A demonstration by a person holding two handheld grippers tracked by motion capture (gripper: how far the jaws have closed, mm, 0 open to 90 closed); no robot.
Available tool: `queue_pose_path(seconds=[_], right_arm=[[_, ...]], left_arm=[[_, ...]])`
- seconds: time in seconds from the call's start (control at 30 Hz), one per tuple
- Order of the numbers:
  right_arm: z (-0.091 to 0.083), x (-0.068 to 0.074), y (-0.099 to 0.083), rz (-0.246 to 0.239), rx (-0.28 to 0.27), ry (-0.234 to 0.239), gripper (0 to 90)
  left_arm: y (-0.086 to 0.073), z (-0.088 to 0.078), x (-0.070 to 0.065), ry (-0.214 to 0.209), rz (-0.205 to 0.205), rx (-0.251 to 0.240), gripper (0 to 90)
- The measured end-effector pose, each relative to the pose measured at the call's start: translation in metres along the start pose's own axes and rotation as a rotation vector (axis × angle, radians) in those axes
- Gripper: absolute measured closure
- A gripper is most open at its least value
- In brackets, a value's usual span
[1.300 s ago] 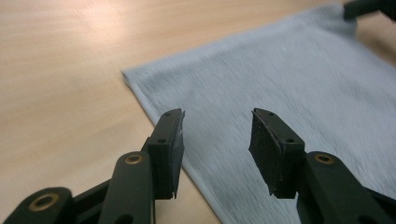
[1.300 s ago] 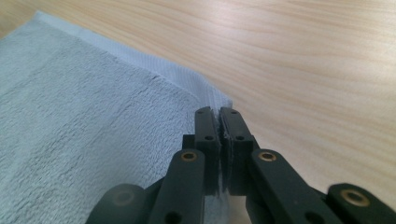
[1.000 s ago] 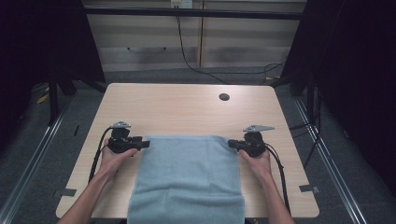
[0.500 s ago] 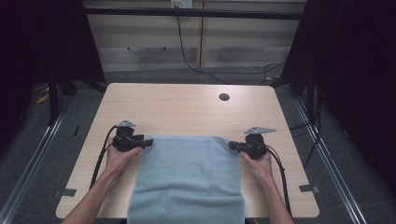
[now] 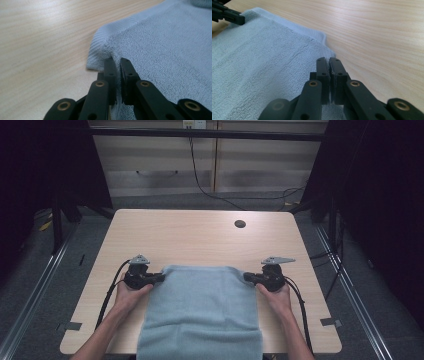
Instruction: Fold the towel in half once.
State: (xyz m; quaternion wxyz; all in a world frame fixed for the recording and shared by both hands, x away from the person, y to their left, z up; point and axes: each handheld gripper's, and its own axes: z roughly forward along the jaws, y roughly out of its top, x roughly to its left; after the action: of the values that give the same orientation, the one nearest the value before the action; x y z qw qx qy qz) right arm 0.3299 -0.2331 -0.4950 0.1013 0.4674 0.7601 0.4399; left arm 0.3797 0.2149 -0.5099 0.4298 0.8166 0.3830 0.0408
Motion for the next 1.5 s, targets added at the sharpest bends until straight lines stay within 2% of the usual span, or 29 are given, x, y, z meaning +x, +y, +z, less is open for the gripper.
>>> queue_pose_path(seconds=[0.03,0.1,0.2,0.27,0.37,0.5,0.6,0.73,0.83,0.93,1.1,1.23,1.3,1.5], right_arm=[[-0.003,0.0,0.003,0.001,-0.009,-0.002,87.0],[-0.004,0.0,0.004,0.001,-0.015,-0.005,87.1],[-0.014,0.0,0.013,-0.003,-0.044,-0.004,87.3],[-0.022,0.002,0.021,-0.011,-0.072,0.006,87.4],[-0.035,0.007,0.035,-0.02,-0.122,0.015,87.6],[-0.05,0.014,0.056,-0.046,-0.172,0.027,87.7],[-0.058,0.018,0.073,-0.068,-0.184,0.029,88.0],[-0.067,0.022,0.101,-0.104,-0.208,0.023,88.1],[-0.074,0.026,0.121,-0.117,-0.237,0.019,88.1],[-0.076,0.028,0.135,-0.123,-0.262,0.023,88.1],[-0.078,0.03,0.156,-0.126,-0.282,0.012,88.1],[-0.083,0.03,0.174,-0.139,-0.299,-0.018,88.1],[-0.085,0.03,0.184,-0.144,-0.298,-0.031,88.1],[-0.092,0.03,0.217,-0.151,-0.323,-0.057,88.2]], left_arm=[[0.0,-0.003,0.002,-0.015,-0.032,-0.022,85.6],[0.003,-0.009,0.003,-0.045,-0.069,-0.062,85.6],[0.015,-0.023,0.001,-0.05,-0.052,-0.088,85.6],[0.022,-0.034,-0.001,-0.085,-0.05,-0.129,85.6],[0.032,-0.05,-0.002,-0.089,-0.042,-0.17,85.6],[0.045,-0.067,-0.004,-0.073,-0.018,-0.198,85.6],[0.059,-0.077,-0.006,-0.061,0.001,-0.22,85.6],[0.08,-0.094,-0.007,-0.07,-0.001,-0.278,85.6],[0.095,-0.105,-0.008,-0.034,0.021,-0.299,85.6],[0.108,-0.115,-0.007,-0.026,0.021,-0.325,85.6],[0.123,-0.123,-0.001,0.006,0.011,-0.342,85.6],[0.132,-0.125,0.004,0.016,-0.003,-0.36,85.6],[0.14,-0.126,0.006,0.029,0.001,-0.356,85.6],[0.17,-0.136,0.007,0.046,0.015,-0.395,85.6]])
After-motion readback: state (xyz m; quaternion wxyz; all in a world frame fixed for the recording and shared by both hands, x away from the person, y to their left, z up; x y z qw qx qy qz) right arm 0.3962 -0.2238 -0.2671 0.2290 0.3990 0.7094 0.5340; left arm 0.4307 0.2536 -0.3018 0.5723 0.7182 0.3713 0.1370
